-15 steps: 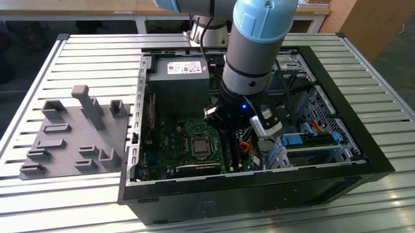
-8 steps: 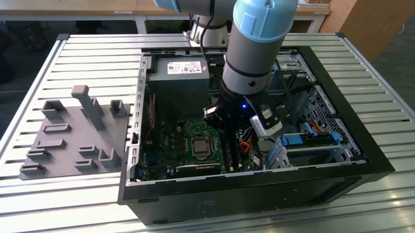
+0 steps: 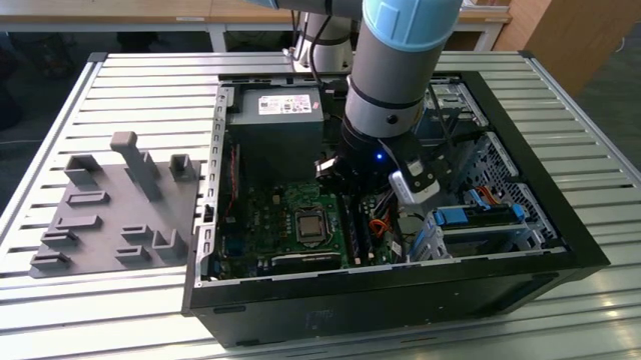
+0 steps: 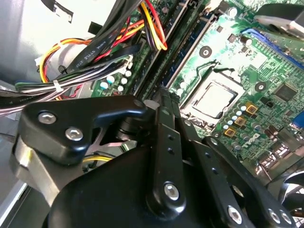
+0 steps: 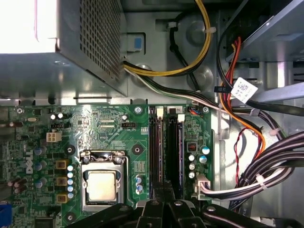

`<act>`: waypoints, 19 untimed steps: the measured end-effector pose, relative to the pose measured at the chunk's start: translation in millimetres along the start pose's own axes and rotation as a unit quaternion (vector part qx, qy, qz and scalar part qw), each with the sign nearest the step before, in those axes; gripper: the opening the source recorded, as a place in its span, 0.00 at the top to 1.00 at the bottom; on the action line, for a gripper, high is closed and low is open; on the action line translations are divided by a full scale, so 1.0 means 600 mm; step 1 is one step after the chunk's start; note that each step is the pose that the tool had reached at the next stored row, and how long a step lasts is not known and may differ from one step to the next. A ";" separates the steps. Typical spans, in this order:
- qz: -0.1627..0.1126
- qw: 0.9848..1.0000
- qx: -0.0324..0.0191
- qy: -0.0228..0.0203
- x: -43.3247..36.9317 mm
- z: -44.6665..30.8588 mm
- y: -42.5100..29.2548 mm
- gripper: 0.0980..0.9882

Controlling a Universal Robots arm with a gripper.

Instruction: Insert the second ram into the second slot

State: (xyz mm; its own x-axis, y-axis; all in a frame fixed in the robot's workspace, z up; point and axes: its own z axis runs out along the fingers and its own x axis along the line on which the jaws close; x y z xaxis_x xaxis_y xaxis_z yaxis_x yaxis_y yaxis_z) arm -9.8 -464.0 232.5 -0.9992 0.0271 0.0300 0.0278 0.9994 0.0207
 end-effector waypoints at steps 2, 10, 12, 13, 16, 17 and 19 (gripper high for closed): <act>0.000 1.000 0.000 0.000 0.000 0.000 0.000 0.99; 0.000 1.000 0.000 0.000 0.000 0.000 0.000 0.99; 0.000 1.000 0.000 0.000 0.000 0.000 0.000 0.99; 0.000 1.000 0.000 0.000 0.000 0.000 0.000 0.99; 0.000 1.000 0.000 0.000 0.000 0.001 0.000 0.99; 0.000 1.000 0.000 0.000 0.000 0.003 0.000 0.99; 0.000 1.000 0.000 0.000 0.000 0.005 0.000 0.99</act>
State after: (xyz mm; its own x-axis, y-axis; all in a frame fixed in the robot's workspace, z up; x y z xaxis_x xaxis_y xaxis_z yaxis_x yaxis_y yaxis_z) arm -9.8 -464.0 229.5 -0.9992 0.0271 0.0301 0.0277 0.9994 0.0205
